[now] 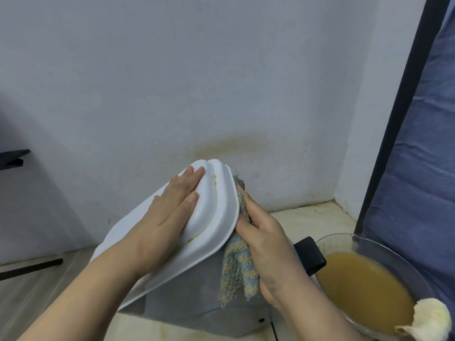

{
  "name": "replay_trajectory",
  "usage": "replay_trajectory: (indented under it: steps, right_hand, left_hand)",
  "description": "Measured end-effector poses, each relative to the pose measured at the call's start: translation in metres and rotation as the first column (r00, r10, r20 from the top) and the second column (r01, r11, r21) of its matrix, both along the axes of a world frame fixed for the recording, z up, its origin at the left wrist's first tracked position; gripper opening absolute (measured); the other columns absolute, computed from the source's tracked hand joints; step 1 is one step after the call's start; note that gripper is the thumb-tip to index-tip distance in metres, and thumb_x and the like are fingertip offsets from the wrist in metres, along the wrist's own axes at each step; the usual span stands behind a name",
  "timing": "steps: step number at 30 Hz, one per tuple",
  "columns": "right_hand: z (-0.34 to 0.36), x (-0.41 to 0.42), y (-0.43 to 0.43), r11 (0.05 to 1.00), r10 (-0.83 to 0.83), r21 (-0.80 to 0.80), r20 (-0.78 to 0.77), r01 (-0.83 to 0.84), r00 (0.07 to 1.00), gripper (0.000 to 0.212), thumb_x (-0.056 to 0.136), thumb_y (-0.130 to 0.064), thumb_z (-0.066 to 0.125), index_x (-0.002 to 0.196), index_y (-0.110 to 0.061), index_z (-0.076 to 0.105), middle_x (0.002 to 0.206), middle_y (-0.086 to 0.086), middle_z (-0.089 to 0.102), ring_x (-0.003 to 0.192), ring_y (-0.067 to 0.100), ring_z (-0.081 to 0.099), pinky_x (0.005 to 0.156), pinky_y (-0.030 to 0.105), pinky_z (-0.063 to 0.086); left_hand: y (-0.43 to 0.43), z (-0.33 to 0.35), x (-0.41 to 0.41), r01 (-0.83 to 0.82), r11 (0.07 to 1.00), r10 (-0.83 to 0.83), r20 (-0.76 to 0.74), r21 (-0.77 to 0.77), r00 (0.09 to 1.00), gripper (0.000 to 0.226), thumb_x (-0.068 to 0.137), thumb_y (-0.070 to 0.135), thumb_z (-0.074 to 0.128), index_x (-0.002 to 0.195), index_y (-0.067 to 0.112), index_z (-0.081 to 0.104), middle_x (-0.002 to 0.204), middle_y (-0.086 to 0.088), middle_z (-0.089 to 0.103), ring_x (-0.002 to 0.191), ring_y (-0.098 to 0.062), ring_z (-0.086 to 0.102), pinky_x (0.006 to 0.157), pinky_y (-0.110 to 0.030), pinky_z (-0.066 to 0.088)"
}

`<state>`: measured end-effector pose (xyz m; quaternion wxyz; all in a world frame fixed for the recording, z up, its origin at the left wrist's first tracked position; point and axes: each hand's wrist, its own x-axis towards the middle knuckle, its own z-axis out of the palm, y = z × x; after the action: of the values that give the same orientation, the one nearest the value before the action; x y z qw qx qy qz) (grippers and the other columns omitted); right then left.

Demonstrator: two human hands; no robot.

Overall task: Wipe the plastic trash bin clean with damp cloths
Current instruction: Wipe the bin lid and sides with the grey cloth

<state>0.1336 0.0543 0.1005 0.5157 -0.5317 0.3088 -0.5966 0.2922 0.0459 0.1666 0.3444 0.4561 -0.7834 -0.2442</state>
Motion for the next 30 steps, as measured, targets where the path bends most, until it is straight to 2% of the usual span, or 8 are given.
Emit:
replay_trajectory:
  steps: [5, 9, 13, 19, 23, 26, 28, 30]
  right_hand:
    - [-0.011, -0.009, -0.006, 0.997, 0.054, 0.056, 0.102, -0.06, 0.993, 0.035, 0.095, -0.021, 0.054, 0.127, -0.035, 0.057, 0.124, -0.014, 0.063, 0.117, 0.005, 0.057, 0.097, 0.026, 0.048]
    - [-0.03, -0.006, -0.012, 0.991, -0.002, 0.13, 0.193, -0.023, 0.981, 0.029, 0.095, -0.027, 0.052, 0.121, -0.037, 0.061, 0.121, -0.008, 0.066, 0.115, 0.011, 0.06, 0.096, 0.032, 0.05]
    - [-0.043, -0.008, -0.022, 0.977, -0.087, 0.208, 0.221, 0.041, 0.971, 0.029, 0.095, -0.03, 0.051, 0.121, -0.036, 0.061, 0.121, -0.01, 0.066, 0.115, 0.009, 0.06, 0.097, 0.034, 0.049]
    - [-0.061, 0.001, -0.018, 0.944, -0.149, 0.326, 0.314, 0.041, 0.938, 0.03, 0.095, -0.022, 0.051, 0.119, -0.033, 0.063, 0.118, -0.005, 0.068, 0.11, 0.012, 0.063, 0.094, 0.037, 0.051]
    - [-0.072, 0.001, -0.017, 0.923, -0.155, 0.384, 0.339, 0.014, 0.928, 0.029, 0.095, -0.02, 0.049, 0.117, -0.03, 0.065, 0.114, -0.004, 0.07, 0.106, 0.013, 0.065, 0.089, 0.034, 0.055]
    - [-0.069, -0.011, -0.022, 0.867, -0.335, 0.47, 0.307, 0.164, 0.891, 0.028, 0.098, -0.023, 0.046, 0.121, -0.03, 0.061, 0.118, -0.005, 0.068, 0.106, 0.013, 0.065, 0.093, 0.038, 0.051]
    - [-0.062, -0.024, -0.02, 0.852, -0.457, 0.412, 0.284, 0.323, 0.843, 0.034, 0.097, -0.032, 0.046, 0.13, -0.034, 0.053, 0.129, -0.011, 0.06, 0.113, 0.006, 0.059, 0.098, 0.033, 0.046]
    - [-0.045, -0.031, -0.017, 0.918, -0.381, 0.186, 0.177, 0.349, 0.907, 0.036, 0.09, -0.049, 0.048, 0.126, -0.05, 0.05, 0.127, -0.027, 0.056, 0.114, -0.009, 0.053, 0.095, 0.017, 0.045]
  left_hand:
    - [-0.022, -0.011, -0.006, -0.027, 0.998, 0.013, 0.227, 0.06, 0.974, 0.037, 0.082, 0.066, 0.016, 0.116, 0.078, 0.011, 0.146, 0.042, 0.003, 0.138, 0.014, -0.007, 0.119, -0.037, -0.003]
    - [-0.043, -0.015, -0.014, -0.027, 0.998, 0.01, 0.295, 0.054, 0.955, 0.045, 0.096, 0.054, 0.022, 0.14, 0.054, 0.017, 0.149, 0.035, 0.012, 0.141, 0.007, 0.005, 0.119, -0.031, 0.001]
    - [-0.053, -0.01, -0.003, -0.079, 0.991, 0.056, 0.195, 0.112, 0.979, 0.04, 0.097, 0.031, 0.043, 0.136, 0.039, 0.043, 0.141, 0.022, 0.043, 0.131, 0.0, 0.037, 0.108, -0.02, 0.023]
    - [-0.058, -0.037, 0.003, -0.252, 0.963, 0.135, 0.638, 0.096, 0.758, 0.054, 0.097, 0.049, 0.017, 0.148, 0.037, 0.005, 0.158, 0.014, -0.004, 0.145, -0.008, -0.008, 0.117, -0.037, -0.003]
    - [-0.061, -0.044, 0.003, -0.239, 0.967, 0.15, 0.553, 0.092, 0.819, 0.05, 0.1, 0.038, 0.024, 0.149, 0.032, 0.015, 0.158, 0.012, 0.002, 0.145, -0.005, -0.002, 0.115, -0.027, -0.004]
    - [-0.06, -0.035, 0.023, -0.273, 0.96, 0.209, 0.47, 0.07, 0.857, 0.048, 0.098, 0.029, 0.038, 0.145, 0.031, 0.03, 0.156, 0.014, 0.017, 0.142, -0.004, 0.016, 0.109, -0.017, 0.006]
    - [-0.053, -0.036, 0.04, -0.341, 0.94, 0.285, 0.547, 0.0, 0.787, 0.049, 0.097, 0.036, 0.037, 0.146, 0.031, 0.029, 0.156, 0.013, 0.016, 0.143, -0.006, 0.017, 0.113, -0.022, 0.008]
    - [-0.046, -0.042, 0.051, -0.39, 0.921, 0.307, 0.615, 0.002, 0.726, 0.053, 0.097, 0.044, 0.027, 0.148, 0.032, 0.019, 0.158, 0.013, 0.008, 0.145, -0.005, 0.005, 0.116, -0.03, 0.002]
